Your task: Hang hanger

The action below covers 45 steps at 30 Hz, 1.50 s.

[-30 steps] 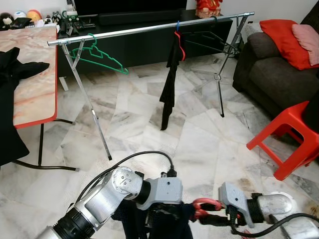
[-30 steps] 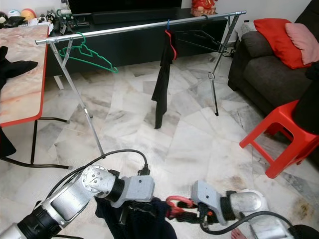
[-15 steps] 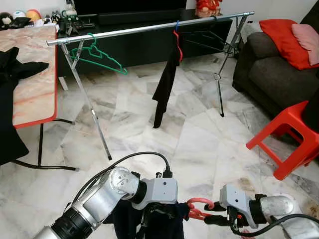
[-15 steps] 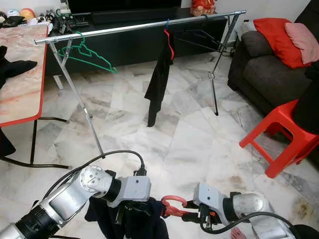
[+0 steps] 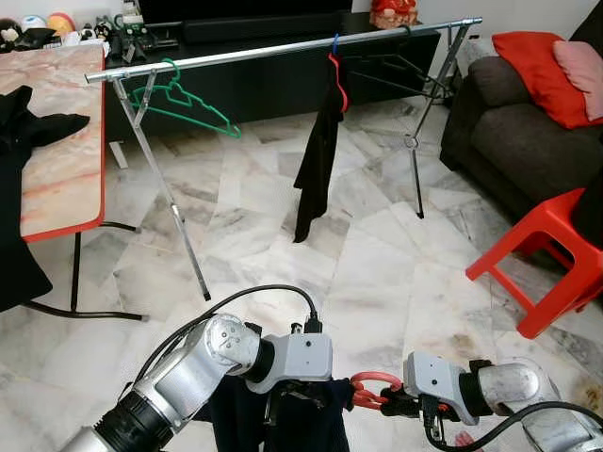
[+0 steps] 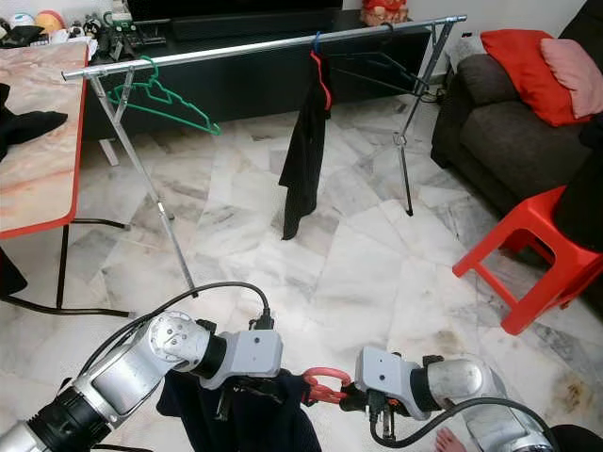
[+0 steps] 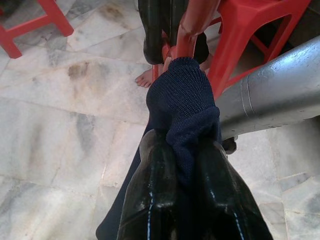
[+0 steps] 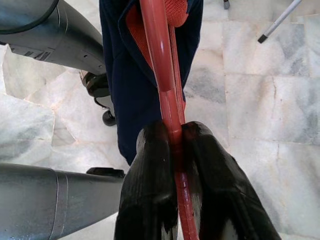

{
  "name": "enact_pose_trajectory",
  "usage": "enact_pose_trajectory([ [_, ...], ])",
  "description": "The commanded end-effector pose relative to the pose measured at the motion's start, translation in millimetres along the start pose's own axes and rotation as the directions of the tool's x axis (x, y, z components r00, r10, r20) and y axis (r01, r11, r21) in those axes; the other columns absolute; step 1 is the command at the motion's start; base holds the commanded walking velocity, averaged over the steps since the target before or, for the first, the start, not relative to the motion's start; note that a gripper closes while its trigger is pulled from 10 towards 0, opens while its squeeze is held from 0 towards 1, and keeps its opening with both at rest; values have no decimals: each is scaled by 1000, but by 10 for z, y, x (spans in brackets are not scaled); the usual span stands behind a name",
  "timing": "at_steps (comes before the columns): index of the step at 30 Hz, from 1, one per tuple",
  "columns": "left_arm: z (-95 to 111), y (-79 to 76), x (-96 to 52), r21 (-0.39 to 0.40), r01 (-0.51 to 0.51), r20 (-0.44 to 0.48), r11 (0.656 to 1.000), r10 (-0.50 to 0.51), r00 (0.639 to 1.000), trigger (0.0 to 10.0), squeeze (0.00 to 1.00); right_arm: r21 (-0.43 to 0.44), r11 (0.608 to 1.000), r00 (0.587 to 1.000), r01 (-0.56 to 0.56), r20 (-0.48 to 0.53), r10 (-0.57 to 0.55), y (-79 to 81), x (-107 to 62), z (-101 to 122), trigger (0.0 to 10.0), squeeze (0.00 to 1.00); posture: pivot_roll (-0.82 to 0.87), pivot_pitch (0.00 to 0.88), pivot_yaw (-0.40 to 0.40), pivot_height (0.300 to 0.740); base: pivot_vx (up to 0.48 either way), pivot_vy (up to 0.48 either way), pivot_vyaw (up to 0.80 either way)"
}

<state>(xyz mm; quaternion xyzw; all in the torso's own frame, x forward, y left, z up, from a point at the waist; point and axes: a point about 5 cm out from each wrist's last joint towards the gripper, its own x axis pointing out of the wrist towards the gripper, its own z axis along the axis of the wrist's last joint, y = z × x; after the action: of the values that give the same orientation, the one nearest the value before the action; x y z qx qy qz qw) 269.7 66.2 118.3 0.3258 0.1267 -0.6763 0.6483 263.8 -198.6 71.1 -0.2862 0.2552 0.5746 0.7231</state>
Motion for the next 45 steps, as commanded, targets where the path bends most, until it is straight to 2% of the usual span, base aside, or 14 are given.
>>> enact_pose_trajectory([
  [1,50,-16,-11,27,36,14,999,-36,999,0,0,34,997,996,72,-53,-70,-59,-83,-107,0,0,-26,187,-51,740,0,0,0],
  [9,57,38,-39,20,-4,20,1000,3,1000,0,0,20,991,990,135,-45,-134,-82,-34,-122,0,0,-24,178,-50,740,0,0,0],
  [11,77,65,-48,7,-29,41,1000,28,999,0,0,38,982,982,188,-15,-187,-111,-27,-102,0,0,-24,174,-49,740,0,0,0],
  [15,129,85,-65,-22,-45,89,999,47,995,0,0,62,974,976,217,17,-219,-103,13,-88,0,0,-24,174,-48,740,0,0,0],
  [18,158,95,-92,-28,-45,113,999,48,992,0,0,65,983,984,173,40,-176,-18,95,-75,0,0,-21,171,-48,740,0,0,0],
  [22,164,105,-116,-16,-41,112,999,42,993,0,0,65,988,987,140,70,-144,19,138,-38,0,0,-21,171,-48,740,0,0,0],
  [23,177,116,-124,-3,-42,114,999,42,993,4118,0,71,990,987,121,94,-128,31,148,-3,0,0,-17,164,-48,740,0,0,0],
  [25,185,123,-128,5,-43,116,999,43,992,4118,0,75,991,987,110,111,-118,38,156,18,0,0,-14,159,-48,740,0,0,0],
  [26,201,134,-131,10,-43,122,999,42,992,10000,0,78,993,986,94,129,-103,49,167,43,0,0,-14,159,-48,740,0,0,0],
  [27,225,152,-134,7,-46,135,999,44,990,10000,75,82,994,985,75,151,-87,63,185,74,0,0,-14,159,-48,740,0,0,0],
  [28,234,160,-136,2,-48,142,999,47,989,10000,75,83,994,984,71,158,-83,68,192,84,0,0,-14,159,-48,740,0,0,0],
  [29,242,171,-140,-6,-52,148,999,52,988,10000,1000,82,994,983,68,165,-81,73,201,97,0,0,-15,153,-50,740,0,0,0],
  [38,308,291,-212,13,-71,152,997,69,986,10000,1000,87,996,981,31,190,-47,150,259,110,0,0,-13,152,-56,740,0,0,0],
  [45,285,369,-286,-7,-150,158,989,149,976,10000,1000,114,990,964,87,241,-112,155,280,181,0,0,-12,154,-55,740,0,0,0],
])
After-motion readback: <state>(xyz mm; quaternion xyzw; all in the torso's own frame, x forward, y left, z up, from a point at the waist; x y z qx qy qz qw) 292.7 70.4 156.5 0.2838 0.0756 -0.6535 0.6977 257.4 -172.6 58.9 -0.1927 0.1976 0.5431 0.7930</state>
